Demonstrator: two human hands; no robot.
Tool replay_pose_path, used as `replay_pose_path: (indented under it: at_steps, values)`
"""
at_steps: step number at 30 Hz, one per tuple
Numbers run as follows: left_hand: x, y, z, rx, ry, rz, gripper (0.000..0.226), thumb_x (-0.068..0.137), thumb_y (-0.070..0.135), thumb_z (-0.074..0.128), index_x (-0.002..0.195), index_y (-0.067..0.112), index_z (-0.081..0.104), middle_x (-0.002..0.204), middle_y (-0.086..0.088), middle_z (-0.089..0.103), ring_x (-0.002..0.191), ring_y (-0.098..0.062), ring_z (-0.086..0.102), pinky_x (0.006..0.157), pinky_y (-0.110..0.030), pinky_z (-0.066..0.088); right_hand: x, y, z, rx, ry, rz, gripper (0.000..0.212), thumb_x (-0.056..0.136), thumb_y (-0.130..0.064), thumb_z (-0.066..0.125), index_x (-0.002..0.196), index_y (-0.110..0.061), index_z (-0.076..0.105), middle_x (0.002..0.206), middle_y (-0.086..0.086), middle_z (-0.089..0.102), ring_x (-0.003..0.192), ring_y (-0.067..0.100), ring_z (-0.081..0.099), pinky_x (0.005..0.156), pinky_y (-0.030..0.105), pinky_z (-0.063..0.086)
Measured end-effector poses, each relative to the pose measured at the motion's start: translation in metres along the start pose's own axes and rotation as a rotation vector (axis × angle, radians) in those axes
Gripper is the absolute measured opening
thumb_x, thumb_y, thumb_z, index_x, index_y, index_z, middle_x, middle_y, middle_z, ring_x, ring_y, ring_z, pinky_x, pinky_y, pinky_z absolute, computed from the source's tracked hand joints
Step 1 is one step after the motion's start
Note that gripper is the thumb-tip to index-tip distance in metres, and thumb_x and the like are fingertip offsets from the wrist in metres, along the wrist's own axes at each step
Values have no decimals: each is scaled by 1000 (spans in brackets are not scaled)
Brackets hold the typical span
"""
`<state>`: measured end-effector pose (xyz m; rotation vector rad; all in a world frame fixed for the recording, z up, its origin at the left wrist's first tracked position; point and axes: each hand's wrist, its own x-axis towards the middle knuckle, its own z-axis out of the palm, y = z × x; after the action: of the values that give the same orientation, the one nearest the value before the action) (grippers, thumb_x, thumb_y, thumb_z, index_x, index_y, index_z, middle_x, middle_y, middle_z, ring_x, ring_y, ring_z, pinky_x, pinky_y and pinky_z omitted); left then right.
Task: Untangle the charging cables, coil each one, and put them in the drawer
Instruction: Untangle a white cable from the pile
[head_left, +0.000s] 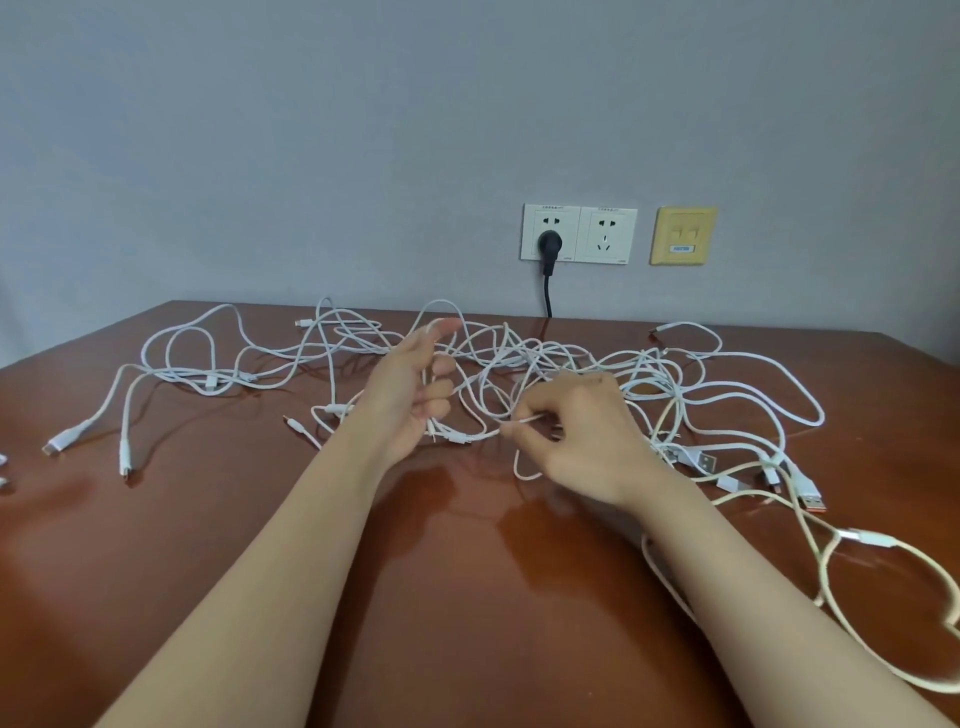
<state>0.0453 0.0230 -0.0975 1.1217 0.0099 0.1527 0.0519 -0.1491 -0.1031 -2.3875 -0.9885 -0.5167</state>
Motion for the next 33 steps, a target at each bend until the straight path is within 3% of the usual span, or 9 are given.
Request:
replay_pose_path:
  at_steps: [5,10,16,18,21,25,27,30,33]
  values:
    - [-6,1,17,299,-116,-15,28,103,15,28,104,17,56,56,4,36,36,-1,19,33,-11,13,4,-2,-10,76,229,-14,26,78,-41,53,68,-22,67,57,-10,53,67,11,43,79,36,36]
    - [-14,-11,39,443,-225,-99,27,102,16,30,91,20,54,59,1,39,33,1,19,32,-10,13,5,5,-14,104,327,55,19,72,-42,61,70,-24,68,57,-16,48,66,7,42,77,42,39]
    - [-18,-15,43,371,-387,-190,38,101,41,23,92,21,54,64,0,55,44,-5,22,42,-14,13,4,6,-16,60,356,109,24,70,-43,59,71,-21,69,58,-11,49,71,12,45,75,34,29]
    - [-18,-15,44,369,-458,-177,36,101,37,24,95,18,54,65,-3,55,48,-7,24,43,-15,17,4,8,-16,50,375,112,16,73,-36,63,73,-21,69,60,-12,51,73,15,49,75,34,28]
    - [-17,-18,48,422,-446,-84,33,101,25,23,94,13,54,59,0,48,49,-7,33,47,-18,24,3,9,-15,31,422,92,5,75,-28,65,74,-25,68,64,-13,54,73,16,52,76,34,27]
    - [-16,-24,47,495,-409,-1,41,104,29,16,100,8,51,54,-3,36,51,-4,47,65,-18,42,3,8,-15,49,419,109,8,80,-31,69,77,-24,68,57,-14,49,63,11,47,77,35,30]
    - [-17,-24,45,437,-420,-54,39,104,29,18,102,7,50,45,4,37,52,-9,56,60,-19,50,3,8,-15,56,393,93,5,79,-25,71,76,-23,68,59,-8,55,59,11,47,80,39,36]
    - [-17,-24,41,374,-398,-80,33,103,29,23,105,9,50,49,3,49,44,-12,54,45,-21,44,2,7,-16,34,372,71,8,75,-31,65,73,-23,67,57,-7,58,56,7,46,77,41,42]
    - [-16,-21,38,292,-353,-73,29,103,29,27,112,22,53,63,2,61,49,-13,57,49,-23,47,2,6,-21,30,391,76,9,75,-28,63,69,-21,65,48,-17,52,52,2,47,72,33,38]
